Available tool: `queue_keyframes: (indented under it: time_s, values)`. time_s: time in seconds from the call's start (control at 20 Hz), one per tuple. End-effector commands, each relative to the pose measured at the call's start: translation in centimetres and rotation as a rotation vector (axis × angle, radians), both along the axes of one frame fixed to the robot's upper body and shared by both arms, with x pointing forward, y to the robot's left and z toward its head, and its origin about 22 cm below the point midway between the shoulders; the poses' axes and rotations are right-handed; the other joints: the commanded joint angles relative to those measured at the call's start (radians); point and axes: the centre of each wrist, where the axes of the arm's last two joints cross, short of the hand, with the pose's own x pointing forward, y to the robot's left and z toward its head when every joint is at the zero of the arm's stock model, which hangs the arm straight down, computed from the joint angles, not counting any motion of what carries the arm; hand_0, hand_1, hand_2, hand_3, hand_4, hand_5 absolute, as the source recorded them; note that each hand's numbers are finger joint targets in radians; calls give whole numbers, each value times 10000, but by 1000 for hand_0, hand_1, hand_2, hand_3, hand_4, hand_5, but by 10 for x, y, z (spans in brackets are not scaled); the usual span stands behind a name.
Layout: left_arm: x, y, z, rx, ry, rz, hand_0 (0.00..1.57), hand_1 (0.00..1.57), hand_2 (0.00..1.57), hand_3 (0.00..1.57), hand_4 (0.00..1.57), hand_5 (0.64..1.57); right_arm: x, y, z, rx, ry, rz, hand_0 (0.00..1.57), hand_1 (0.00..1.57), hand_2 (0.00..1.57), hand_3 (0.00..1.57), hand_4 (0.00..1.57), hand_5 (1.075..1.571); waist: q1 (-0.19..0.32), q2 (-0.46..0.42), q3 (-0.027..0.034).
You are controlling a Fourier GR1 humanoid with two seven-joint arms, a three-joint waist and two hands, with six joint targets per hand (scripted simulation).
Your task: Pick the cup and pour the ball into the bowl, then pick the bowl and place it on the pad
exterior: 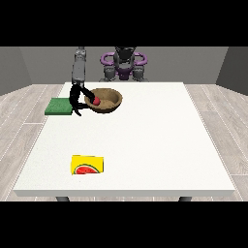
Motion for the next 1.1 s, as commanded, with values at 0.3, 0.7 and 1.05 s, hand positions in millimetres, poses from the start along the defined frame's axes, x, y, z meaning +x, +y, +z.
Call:
queue_keyframes:
  time_s: [0.3,0.7,1.05]
  values:
    - [-22,62,-32,-210,128,790,0,0,0,0,0,1542,17,-17,63,-182,939,208,1571,1571,1571,1571,1283,1481,-832,15,96]
    - [-19,56,-33,-223,-9,1586,0,0,0,0,0,1537,12,-20,45,-1550,812,680,1571,1571,1571,1571,1299,1520,-1389,63,101]
    - [-31,63,-38,143,-12,1512,0,0,0,0,0,1533,-20,-131,51,-1352,287,-27,1571,1571,1571,1483,1309,1532,-1192,225,111]
